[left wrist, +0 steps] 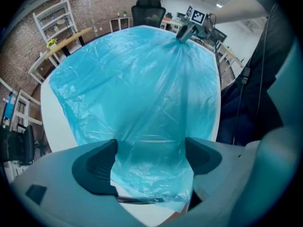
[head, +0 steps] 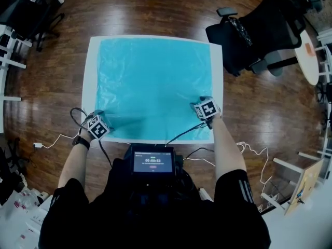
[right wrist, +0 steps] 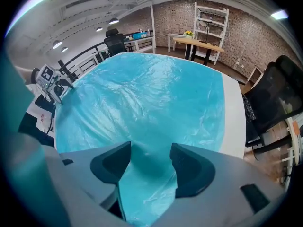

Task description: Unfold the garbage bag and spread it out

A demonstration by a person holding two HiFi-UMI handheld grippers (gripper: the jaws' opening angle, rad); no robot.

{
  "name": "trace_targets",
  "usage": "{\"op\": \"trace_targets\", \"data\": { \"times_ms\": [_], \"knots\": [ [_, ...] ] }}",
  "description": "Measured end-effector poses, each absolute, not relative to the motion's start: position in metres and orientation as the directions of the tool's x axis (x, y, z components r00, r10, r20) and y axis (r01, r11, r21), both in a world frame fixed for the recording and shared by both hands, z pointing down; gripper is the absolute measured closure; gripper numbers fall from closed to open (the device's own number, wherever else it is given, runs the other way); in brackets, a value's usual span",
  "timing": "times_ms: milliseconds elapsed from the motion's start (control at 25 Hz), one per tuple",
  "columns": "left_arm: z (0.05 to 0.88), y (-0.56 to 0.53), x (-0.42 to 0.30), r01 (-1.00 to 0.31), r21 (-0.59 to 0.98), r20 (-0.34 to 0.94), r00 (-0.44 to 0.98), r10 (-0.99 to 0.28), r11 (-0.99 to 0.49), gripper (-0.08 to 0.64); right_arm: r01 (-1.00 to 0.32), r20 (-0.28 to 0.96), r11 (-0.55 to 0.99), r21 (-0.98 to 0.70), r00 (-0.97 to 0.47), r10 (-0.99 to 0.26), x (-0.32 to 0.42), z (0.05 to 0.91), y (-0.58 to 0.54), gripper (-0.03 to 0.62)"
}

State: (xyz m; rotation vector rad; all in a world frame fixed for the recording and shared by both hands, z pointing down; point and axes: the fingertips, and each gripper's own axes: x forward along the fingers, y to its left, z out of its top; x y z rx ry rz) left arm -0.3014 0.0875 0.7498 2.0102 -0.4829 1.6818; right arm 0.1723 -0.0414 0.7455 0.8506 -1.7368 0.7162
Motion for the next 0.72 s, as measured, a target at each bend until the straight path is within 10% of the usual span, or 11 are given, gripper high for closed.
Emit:
{"op": "trace_targets", "data": {
  "times_ms": [720],
  "knots": [
    [0.720, 0.078, -0.291, -0.581, 0.015, 0.979, 0.174, -0.106, -0.814, 0.089, -0.808, 0.884, 0.589, -0.003, -0.277, -0.376, 0.172, 0.699, -0.047, 0.282]
  ]
}}
